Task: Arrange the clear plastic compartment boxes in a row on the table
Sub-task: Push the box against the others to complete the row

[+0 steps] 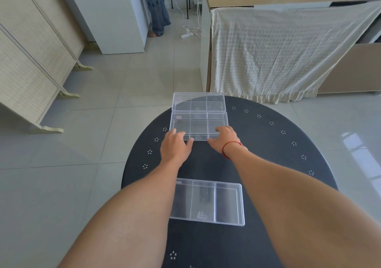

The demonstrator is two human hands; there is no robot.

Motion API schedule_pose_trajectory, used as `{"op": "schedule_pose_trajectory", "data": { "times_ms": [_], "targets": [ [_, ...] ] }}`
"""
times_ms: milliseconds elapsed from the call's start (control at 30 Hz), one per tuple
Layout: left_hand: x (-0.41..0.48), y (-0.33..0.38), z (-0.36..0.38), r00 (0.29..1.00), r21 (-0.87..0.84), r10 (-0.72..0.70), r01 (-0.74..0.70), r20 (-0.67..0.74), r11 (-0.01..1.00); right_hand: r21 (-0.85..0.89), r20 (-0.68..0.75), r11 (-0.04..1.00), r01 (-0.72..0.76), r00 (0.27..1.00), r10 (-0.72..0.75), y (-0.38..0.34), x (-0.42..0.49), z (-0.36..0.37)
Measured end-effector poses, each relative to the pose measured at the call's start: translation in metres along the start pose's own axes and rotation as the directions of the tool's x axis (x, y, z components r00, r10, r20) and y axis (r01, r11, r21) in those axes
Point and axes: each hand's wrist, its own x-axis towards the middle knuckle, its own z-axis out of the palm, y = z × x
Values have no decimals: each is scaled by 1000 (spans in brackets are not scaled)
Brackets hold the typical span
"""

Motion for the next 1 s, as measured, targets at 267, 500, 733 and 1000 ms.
{"op": "schedule_pose_trajectory", "data": {
  "times_ms": [267,500,733,1000],
  "targets": [
    [-101,-17,-4,986,8,-143,143,89,990,34,93,984,-176,981,172,49,-104,22],
    [-152,-18,14,905,-134,-388,413,177,901,156,194,924,-350,928,319,66,-154,51],
    [-146,-15,7,908,-239,-379,414,177,879,214,147,917,-337,939,310,64,-145,50],
    [-103,-12,1,941,-358,-291,334,172,872,241,95,944,-227,973,209,47,-102,31]
  ]
}}
